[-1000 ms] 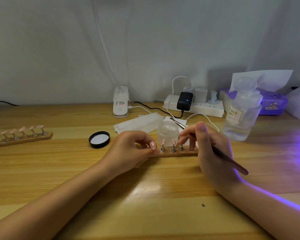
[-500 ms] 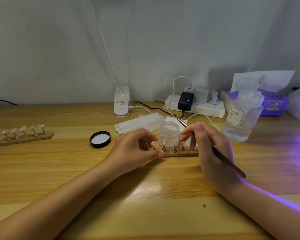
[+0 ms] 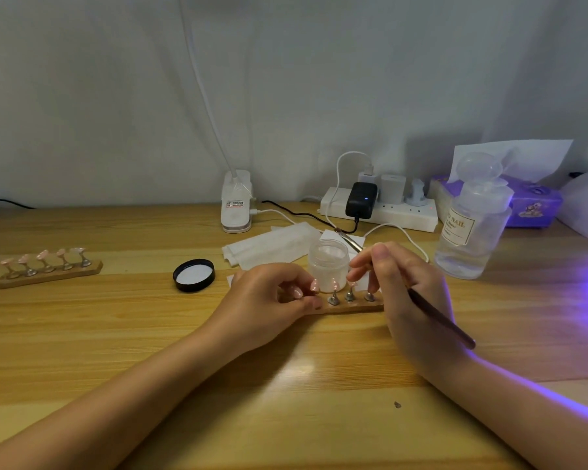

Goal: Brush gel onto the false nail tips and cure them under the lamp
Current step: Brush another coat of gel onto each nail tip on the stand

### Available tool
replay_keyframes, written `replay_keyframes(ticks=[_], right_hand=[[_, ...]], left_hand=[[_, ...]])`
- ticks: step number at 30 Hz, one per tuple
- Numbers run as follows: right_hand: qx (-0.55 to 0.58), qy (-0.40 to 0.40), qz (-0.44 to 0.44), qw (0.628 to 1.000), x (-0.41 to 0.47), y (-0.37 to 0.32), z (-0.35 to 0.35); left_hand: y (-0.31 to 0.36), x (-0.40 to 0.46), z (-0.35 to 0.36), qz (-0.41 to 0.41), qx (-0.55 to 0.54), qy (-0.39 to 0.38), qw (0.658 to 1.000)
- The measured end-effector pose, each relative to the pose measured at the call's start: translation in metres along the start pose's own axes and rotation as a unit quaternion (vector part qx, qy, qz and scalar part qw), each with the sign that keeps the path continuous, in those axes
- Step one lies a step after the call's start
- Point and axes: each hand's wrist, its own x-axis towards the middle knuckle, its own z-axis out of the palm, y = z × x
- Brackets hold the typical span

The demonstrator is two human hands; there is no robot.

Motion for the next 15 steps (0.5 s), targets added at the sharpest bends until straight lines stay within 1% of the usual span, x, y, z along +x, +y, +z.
replay_keyframes(ticks=[4, 7, 10, 13, 15], right_hand=[[-0.002, -0.007, -0.002, 1.0, 0.0003, 0.0004, 0.0001], [-0.007, -0.01, -0.01, 1.0, 0.0007, 0.0, 0.0001], [-0.006, -0.009, -0.009, 1.0, 0.0004, -0.0002, 0.0002], [-0.006, -0.007, -0.007, 1.0, -0.0002, -0.0004, -0.0003], [-0.005, -0.003, -0.006, 1.0, -0.0003, -0.002, -0.0007]], left_hand=[[-0.0012, -0.0003, 0.0033, 0.018, 0.0, 0.022, 1.0], [-0.0015, -0.0019, 0.0045, 0.047, 0.012, 0.041, 0.998], [-0.0029, -0.0046, 0.0067, 0.107, 0.05, 0.064, 0.991], [0.0007, -0.0078, 0.0096, 0.175, 0.117, 0.094, 0.973], [0.0041, -0.0092, 0.0092, 0.206, 0.117, 0.114, 0.965]])
